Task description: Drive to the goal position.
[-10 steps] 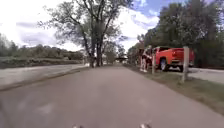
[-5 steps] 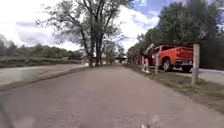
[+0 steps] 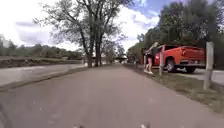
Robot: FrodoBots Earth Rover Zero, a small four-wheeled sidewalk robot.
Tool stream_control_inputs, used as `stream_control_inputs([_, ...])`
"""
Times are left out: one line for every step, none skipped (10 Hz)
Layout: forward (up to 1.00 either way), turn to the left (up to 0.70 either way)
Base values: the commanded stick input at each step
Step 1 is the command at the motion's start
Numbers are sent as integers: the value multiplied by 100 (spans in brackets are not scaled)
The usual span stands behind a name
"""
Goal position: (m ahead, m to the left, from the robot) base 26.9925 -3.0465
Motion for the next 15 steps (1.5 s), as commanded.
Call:
stream_control_inputs([100, 0])
stream_control_inputs([100, 0])
stream_control_inputs([100, 0])
stream_control_inputs([100, 0])
stream_control_inputs([100, 0])
stream_control_inputs([100, 0])
stream_control_inputs([100, 0])
stream_control_inputs([100, 0])
stream_control_inputs([100, 0])
stream_control_inputs([100, 0])
stream_control_inputs([100, 0])
stream_control_inputs([100, 0])
stream_control_inputs([100, 0])
stream_control_inputs([100, 0])
stream_control_inputs([100, 0])
